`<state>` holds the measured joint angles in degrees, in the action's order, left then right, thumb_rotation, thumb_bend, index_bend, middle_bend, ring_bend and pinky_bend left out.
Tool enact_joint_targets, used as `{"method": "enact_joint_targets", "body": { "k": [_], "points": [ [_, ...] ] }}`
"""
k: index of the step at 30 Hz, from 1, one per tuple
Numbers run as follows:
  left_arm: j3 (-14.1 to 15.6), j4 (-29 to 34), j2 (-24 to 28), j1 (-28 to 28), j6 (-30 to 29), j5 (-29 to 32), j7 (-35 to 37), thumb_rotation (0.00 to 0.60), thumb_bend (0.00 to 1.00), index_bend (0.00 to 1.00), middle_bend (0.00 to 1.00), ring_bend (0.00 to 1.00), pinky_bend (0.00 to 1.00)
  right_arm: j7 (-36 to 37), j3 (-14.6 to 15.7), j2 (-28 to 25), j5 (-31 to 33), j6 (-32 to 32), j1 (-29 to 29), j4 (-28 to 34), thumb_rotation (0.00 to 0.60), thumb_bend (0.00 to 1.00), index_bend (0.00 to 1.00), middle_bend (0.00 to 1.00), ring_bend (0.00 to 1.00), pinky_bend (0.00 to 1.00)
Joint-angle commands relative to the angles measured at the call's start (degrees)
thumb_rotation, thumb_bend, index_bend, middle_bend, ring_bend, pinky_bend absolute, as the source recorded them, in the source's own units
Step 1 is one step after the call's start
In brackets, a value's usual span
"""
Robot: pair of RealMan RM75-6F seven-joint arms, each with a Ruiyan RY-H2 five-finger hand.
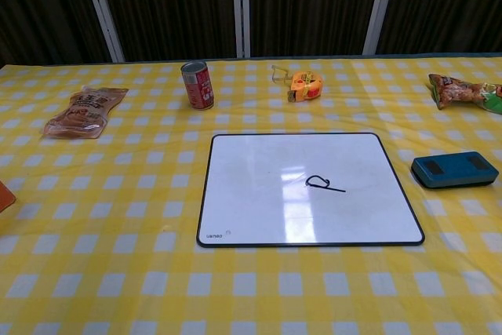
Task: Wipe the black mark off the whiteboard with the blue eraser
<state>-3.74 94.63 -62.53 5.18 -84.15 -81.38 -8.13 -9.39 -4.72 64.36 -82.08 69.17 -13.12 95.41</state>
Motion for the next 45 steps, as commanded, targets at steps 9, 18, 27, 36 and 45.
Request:
{"method": "enact_joint_targets", "body": {
  "k": [9, 18, 27, 36, 45],
  "points": [
    [-0.12, -0.29, -0.26, 0.06, -0.09, 0.2, -0.45, 0.6, 0.18, 0.0, 0.0, 0.0, 0.0, -9.11, -2.72, 5.35, 13.3, -10.72, -7.46, -2.1, 0.6, 0.13, 0.26, 0.08, 0.0, 0.04],
    [-0.41, -0.95, -0.73, 0.42, 0.7, 1.23, -0.93, 0.6, 0.18, 0.0, 0.0, 0.0, 0.0, -10.18, -3.46, 8.22, 17.7, -13.74, -10.72, -5.62, 0.6, 0.13, 0.26, 0.08, 0.0, 0.04],
    [-0.49, -1.2, -0.96, 0.62, 0.99, 1.56, -1.08, 0.6, 0.18, 0.0, 0.0, 0.0, 0.0, -11.89, -3.44, 11.45, 20.77, -14.87, -13.22, -7.47, 0.6, 0.14, 0.27, 0.09, 0.0, 0.05],
    [-0.57, -1.36, -1.0, 0.79, 1.19, 1.68, -0.86, 0.6, 0.18, 0.0, 0.0, 0.0, 0.0, -13.98, -3.87, 14.98, 23.81, -14.72, -15.42, -10.56, 0.6, 0.15, 0.28, 0.11, 0.0, 0.08],
    [-0.62, -1.48, -1.09, 1.06, 1.58, 1.86, -0.86, 0.6, 0.18, 0.0, 0.0, 0.0, 0.0, -14.48, -3.55, 16.65, 25.28, -14.9, -16.59, -12.52, 0.6, 0.16, 0.29, 0.12, 0.0, 0.09]
  ]
}}
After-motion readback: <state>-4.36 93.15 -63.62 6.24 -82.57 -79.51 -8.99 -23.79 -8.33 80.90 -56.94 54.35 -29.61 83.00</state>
